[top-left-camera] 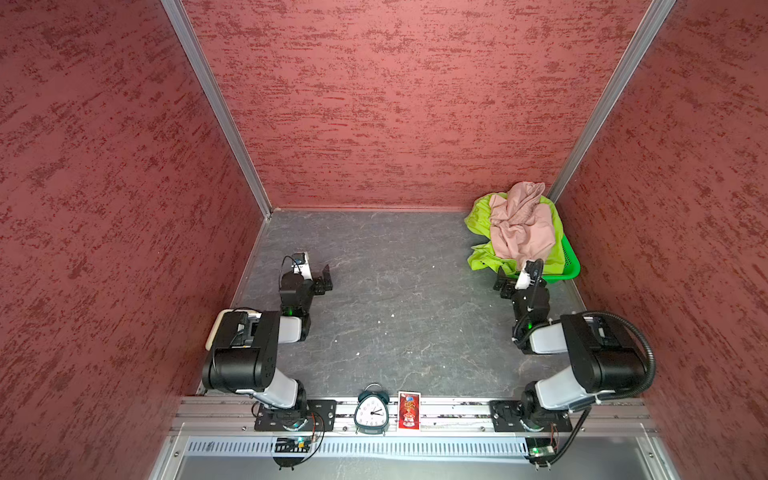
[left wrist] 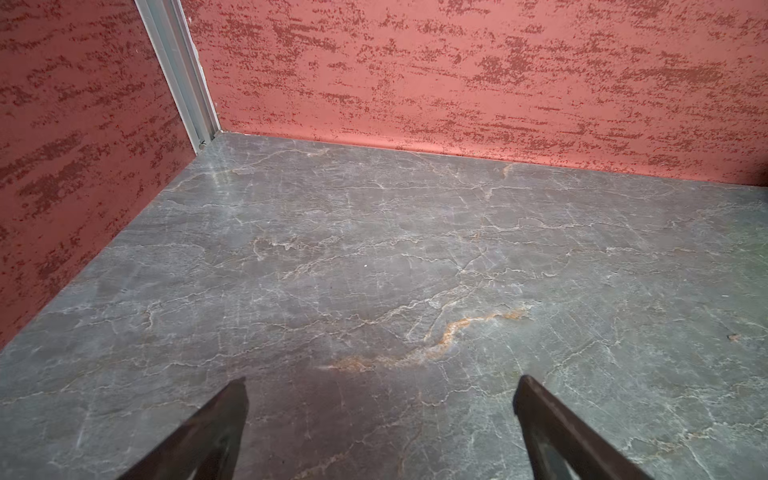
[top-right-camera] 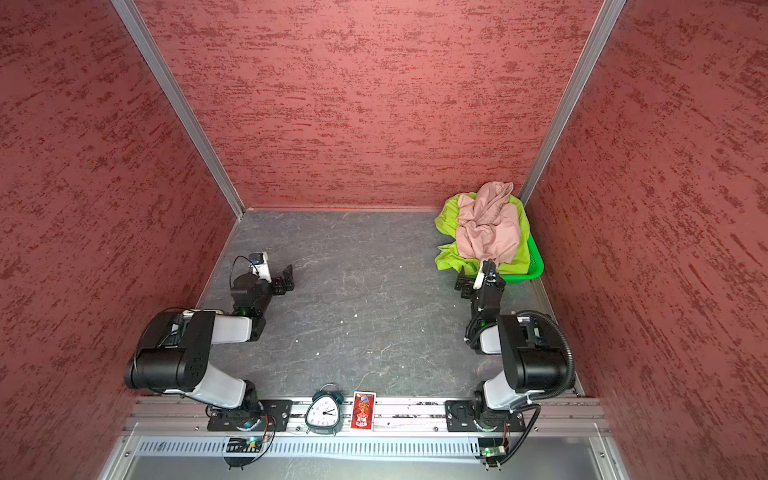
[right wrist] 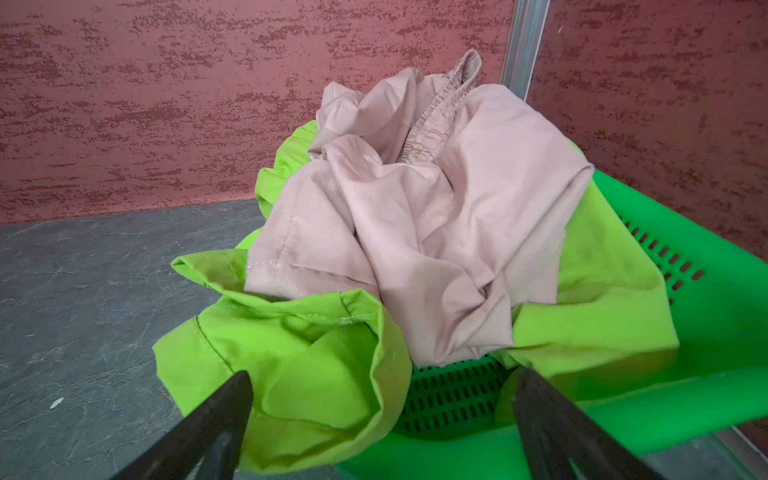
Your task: Fold and stack the shorts
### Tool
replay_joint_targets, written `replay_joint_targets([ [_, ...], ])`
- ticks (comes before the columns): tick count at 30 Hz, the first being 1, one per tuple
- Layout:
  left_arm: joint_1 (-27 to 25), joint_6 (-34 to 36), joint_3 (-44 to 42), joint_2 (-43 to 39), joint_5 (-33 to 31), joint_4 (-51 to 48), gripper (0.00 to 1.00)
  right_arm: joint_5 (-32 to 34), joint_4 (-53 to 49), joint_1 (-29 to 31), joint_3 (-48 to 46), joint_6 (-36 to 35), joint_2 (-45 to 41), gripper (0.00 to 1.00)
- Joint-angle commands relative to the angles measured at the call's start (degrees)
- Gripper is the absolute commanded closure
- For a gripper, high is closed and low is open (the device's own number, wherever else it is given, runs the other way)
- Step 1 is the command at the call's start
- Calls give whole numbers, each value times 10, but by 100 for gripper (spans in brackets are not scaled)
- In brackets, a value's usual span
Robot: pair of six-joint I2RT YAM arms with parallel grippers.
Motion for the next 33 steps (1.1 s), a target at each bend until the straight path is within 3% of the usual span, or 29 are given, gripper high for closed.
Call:
replay_joint_targets([
  [1,2,7,5,-2,7,10,1,-12,5,-4,13,-1,2,1],
  [33,2,7,5,-2,7,10,1,-24,-6,-12,19,3,2,1],
])
